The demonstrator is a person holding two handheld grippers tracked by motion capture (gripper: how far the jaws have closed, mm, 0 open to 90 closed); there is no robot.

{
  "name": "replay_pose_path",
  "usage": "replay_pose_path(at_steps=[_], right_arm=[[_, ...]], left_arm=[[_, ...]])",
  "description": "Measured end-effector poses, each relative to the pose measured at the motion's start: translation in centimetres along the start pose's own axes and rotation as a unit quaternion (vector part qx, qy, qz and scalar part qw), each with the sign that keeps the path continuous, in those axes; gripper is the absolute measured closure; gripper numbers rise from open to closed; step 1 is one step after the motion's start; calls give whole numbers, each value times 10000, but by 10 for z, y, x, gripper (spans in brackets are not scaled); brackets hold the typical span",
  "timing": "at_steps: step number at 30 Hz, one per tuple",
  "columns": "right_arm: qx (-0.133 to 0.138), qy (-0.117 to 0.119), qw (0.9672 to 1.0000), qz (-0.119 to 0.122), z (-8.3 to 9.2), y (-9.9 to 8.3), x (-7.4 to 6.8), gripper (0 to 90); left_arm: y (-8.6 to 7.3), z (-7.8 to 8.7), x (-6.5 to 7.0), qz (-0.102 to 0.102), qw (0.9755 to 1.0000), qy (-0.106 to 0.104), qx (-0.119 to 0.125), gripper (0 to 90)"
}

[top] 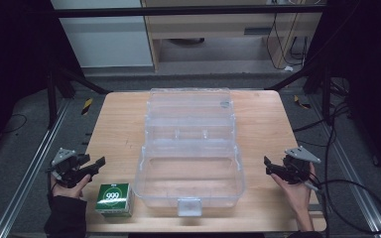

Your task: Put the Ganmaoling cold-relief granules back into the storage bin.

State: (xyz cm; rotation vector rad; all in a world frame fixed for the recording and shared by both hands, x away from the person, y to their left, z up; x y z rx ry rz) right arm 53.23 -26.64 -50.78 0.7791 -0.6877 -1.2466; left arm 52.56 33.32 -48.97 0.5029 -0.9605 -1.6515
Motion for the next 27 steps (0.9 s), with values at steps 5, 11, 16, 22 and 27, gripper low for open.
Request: replay_pose_path(at_steps=[5,11,16,22,27], right_arm=[[17,-23,10000,-90,4,-2,4,96],[-37,-45,10000,59,4,-5,3,99],[42,-26,9999,111,4,-5,3,99],[-5,-81,9998,177,4,-9,5,99],[-15,-98,9998,187,4,-10,7,99]], left_arm=[[6,4,6,-155,9995,-269,-50,301],[13,10,14,-529,9974,-459,-164,280],[21,20,19,-777,9943,-668,-288,258],[23,32,26,-1148,9875,-969,-475,228],[21,42,33,-1480,9786,-1273,-649,212]])
Point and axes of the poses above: each handheld gripper's, and its own axes: z roughly backward along the jaws, y roughly out of its top, x roughly to its right, the point moved 9 cm from there along -z, roughly forward along the jaws, and after that the axes turned 4 degrees about -x, right-handed, at the moved point
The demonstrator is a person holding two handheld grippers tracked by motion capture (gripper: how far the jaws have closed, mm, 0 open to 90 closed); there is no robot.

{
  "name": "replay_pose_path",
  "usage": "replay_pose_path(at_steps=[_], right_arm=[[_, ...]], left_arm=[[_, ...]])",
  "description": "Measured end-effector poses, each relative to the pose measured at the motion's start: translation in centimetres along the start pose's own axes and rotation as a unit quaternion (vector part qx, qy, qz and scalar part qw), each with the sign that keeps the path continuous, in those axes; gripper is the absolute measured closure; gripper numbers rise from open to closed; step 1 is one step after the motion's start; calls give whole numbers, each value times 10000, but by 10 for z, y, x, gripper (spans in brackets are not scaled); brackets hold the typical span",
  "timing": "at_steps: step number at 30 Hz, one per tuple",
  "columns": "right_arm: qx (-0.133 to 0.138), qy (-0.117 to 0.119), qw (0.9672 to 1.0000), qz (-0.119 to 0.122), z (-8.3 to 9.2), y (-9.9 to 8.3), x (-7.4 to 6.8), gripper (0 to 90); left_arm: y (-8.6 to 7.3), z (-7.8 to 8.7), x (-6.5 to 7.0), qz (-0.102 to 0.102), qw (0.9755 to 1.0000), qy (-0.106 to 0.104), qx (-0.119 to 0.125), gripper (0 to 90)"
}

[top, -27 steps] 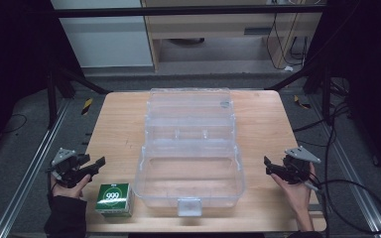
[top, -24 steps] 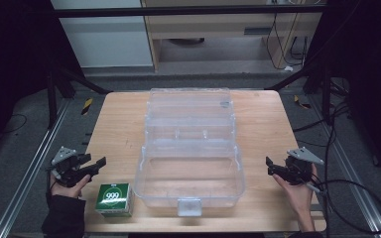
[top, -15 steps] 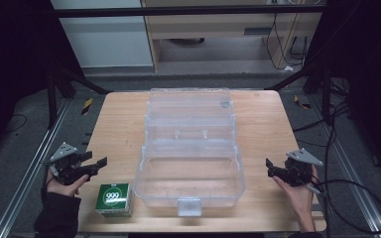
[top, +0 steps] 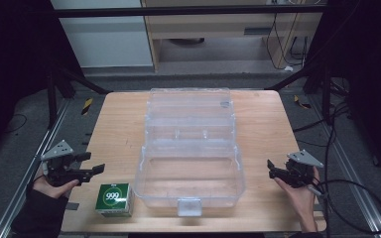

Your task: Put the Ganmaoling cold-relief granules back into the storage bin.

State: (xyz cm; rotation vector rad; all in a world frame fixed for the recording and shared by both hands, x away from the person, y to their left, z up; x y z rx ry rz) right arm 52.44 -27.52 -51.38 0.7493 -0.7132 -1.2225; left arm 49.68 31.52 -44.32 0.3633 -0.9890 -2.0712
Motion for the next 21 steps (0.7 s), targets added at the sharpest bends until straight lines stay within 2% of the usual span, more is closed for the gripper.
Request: replay_pose_path(at_steps=[3,4,7,8,9,10,12,13,15,16,17,18,21], right_arm=[[-13,21,10000,25,0,-1,-1,93],[-21,25,10000,39,0,-1,-1,92],[-27,23,10000,68,-1,-2,-2,91],[-31,31,10000,79,-1,-2,-2,91],[-36,42,10000,78,-1,-2,-2,90],[-36,42,10000,78,-1,-2,-2,90],[-67,37,9999,138,-2,-3,-3,86],[-67,37,9999,138,-2,-3,-3,86],[-70,40,9998,154,-2,-3,-3,86],[-70,40,9998,154,-2,-3,-3,86],[-74,52,9998,157,-2,-3,-3,83],[-74,52,9998,157,-2,-3,-3,83],[-98,65,9997,201,-2,-4,-4,81]], left_arm=[[-2,1,6,-193,9996,-129,-130,196],[-2,1,9,-313,9991,-197,-205,191],[-3,0,11,-395,9986,-239,-275,182],[-4,0,13,-460,9980,-288,-337,171],[-5,-1,17,-611,9965,-353,-443,169],[-5,-1,17,-611,9965,-353,-443,166],[-6,-2,22,-837,9939,-447,-560,160],[-6,-2,22,-837,9939,-447,-560,159],[-7,-1,28,-1049,9904,-570,-700,155],[-7,-1,28,-1049,9904,-570,-700,155],[-7,0,32,-1170,9883,-627,-749,153],[-7,0,32,-1170,9883,-627,-749,153],[-9,2,39,-1365,9841,-781,-832,151]])
Point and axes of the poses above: each handheld gripper's, and its own axes: z roughly backward along the jaws, y roughly out of its top, x roughly to its right, the point moved 9 cm from there along -z, roughly forward along the jaws, and after that the axes turned 4 degrees about -x, right-handed, at the moved point
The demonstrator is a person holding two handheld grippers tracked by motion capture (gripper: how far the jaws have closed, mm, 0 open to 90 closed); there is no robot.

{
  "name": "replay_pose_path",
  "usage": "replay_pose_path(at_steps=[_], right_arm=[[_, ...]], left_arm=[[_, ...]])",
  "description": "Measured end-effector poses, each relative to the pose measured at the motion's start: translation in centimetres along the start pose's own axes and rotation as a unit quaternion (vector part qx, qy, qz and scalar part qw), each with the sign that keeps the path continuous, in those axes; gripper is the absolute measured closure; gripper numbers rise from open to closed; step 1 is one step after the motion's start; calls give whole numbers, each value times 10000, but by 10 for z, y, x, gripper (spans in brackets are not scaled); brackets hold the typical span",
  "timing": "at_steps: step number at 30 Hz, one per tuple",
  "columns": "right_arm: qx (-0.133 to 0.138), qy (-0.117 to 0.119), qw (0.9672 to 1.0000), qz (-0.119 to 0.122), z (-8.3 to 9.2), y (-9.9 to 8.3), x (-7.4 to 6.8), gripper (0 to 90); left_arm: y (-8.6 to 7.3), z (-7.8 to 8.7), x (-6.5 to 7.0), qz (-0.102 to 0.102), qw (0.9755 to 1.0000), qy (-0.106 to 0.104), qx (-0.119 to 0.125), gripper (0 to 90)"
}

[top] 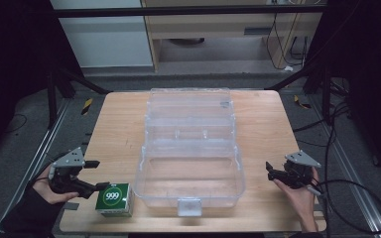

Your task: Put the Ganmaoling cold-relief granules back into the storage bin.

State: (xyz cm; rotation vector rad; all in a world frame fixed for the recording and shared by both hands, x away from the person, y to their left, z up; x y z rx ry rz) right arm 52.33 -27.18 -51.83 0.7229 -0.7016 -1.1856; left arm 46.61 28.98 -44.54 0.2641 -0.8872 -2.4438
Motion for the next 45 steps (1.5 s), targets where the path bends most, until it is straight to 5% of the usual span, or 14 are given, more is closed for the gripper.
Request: replay_pose_path(at_steps=[11,26,38,45], right_arm=[[-69,19,9999,103,-2,-2,-2,74],[-147,-4,9996,231,-4,-4,-2,61],[-236,-8,9994,258,-6,-7,-4,50],[-298,13,9993,239,-7,-9,-2,49]], left_arm=[[-5,-3,14,-493,9979,-269,-322,117],[-12,-15,29,-1154,9887,-508,-810,85],[-16,-27,38,-1453,9807,-658,-1128,62],[-18,-32,38,-1516,9789,-661,-1197,53]])
Point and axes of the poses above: each handheld gripper's, and its own axes: z roughly backward along the jaws, y roughly out of its top, x roughly to its right, the point moved 9 cm from there along -z, roughly forward along the jaws, and after that the axes turned 4 degrees about -x, right-handed, at the moved point
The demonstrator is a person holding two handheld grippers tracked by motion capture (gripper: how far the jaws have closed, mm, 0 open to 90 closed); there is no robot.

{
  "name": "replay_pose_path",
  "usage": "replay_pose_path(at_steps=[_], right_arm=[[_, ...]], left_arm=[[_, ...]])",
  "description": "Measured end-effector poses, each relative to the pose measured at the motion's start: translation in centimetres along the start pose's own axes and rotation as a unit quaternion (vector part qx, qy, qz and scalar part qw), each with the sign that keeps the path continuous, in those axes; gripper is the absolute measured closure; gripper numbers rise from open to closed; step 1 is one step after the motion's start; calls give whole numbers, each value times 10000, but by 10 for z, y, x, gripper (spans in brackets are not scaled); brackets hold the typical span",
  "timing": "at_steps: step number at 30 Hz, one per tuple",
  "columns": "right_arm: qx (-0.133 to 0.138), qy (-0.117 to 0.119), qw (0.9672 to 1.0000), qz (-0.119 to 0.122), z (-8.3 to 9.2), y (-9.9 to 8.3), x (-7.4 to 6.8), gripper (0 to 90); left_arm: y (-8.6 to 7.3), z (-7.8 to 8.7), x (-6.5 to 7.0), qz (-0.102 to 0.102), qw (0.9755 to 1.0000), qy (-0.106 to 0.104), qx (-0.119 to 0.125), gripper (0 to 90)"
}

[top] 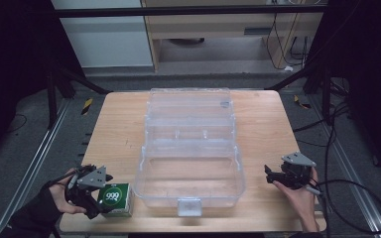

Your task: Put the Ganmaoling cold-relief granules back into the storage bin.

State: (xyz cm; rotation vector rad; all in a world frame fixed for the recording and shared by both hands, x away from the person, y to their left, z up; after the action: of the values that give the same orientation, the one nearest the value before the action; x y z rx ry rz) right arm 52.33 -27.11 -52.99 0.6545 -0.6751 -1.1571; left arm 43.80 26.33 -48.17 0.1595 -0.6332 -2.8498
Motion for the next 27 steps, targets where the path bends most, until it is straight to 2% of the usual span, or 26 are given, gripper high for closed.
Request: replay_pose_path(at_steps=[3,12,27], right_arm=[[0,6,10000,11,0,0,0,47],[-100,22,9999,40,-3,-3,-1,38],[-197,67,9997,82,-5,-6,-3,36]], left_arm=[[0,-3,1,-26,10000,-36,-22,49],[-2,-15,1,-151,9995,-74,-286,49],[-10,-35,-1,-148,9981,-211,-553,52]])
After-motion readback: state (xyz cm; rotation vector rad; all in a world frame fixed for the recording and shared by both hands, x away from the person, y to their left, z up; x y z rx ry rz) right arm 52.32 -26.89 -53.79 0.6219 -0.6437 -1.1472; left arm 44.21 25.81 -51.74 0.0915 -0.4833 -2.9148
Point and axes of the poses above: each handheld gripper's, and its own axes: z roughly backward along the jaws, y roughly out of its top, x roughly to its right, the point moved 9 cm from there along -z, roughly forward along the jaws, and after that the axes turned 4 degrees about -x, right-handed, at the moved point
